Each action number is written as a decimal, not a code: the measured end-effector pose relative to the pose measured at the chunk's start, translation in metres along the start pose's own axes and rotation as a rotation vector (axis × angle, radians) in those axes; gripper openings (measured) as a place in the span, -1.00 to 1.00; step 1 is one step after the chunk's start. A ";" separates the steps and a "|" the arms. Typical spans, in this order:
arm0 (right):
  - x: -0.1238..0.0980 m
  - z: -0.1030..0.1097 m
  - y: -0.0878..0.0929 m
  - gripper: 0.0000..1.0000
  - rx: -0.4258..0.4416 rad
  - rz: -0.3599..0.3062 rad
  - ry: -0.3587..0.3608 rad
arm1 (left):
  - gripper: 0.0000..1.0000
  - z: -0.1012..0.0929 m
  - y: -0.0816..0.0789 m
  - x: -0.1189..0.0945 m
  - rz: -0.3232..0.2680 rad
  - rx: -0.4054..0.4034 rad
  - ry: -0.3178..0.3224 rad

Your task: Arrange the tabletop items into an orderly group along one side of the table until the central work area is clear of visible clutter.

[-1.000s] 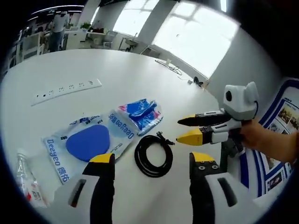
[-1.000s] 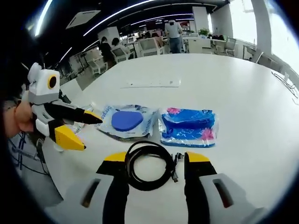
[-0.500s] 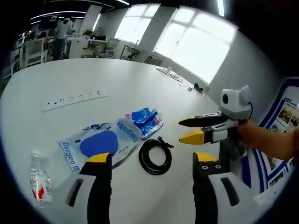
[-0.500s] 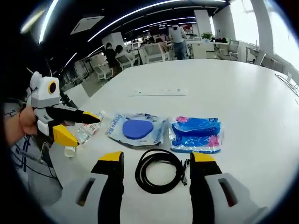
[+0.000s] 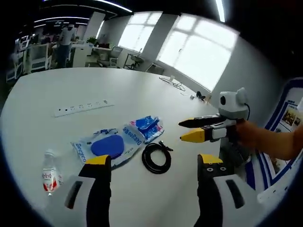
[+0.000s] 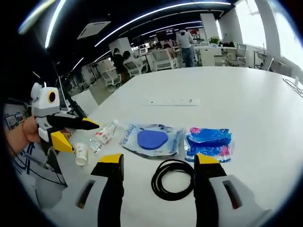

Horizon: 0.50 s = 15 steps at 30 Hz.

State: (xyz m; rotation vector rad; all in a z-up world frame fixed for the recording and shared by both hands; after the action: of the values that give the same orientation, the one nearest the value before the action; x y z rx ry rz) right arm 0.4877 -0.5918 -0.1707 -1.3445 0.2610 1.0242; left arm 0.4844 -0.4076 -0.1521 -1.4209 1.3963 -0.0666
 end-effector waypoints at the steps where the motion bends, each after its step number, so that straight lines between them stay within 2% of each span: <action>1: 0.000 0.002 -0.001 0.18 -0.005 0.001 -0.002 | 0.53 0.001 0.001 -0.003 -0.004 -0.003 -0.001; 6: -0.003 0.017 -0.004 0.19 -0.036 0.008 -0.015 | 0.54 0.004 0.006 -0.019 -0.015 -0.009 -0.019; 15: -0.006 0.031 -0.010 0.19 -0.070 0.013 -0.035 | 0.57 0.008 0.010 -0.047 -0.047 -0.010 -0.046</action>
State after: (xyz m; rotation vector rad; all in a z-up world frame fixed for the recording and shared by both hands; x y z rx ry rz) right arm 0.4795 -0.5657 -0.1514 -1.3880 0.2100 1.0755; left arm 0.4689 -0.3649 -0.1337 -1.4549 1.3273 -0.0569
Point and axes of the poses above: the point that each gripper's makers call its tool centre point, and the gripper's own axes: x roughly forward along the fingers, z roughly to its left, y roughly out of its underside, the point moved 4 cm from there along -x, roughly backward along the fingers, and after that the axes turned 10 degrees about z, right-handed, at the moved point
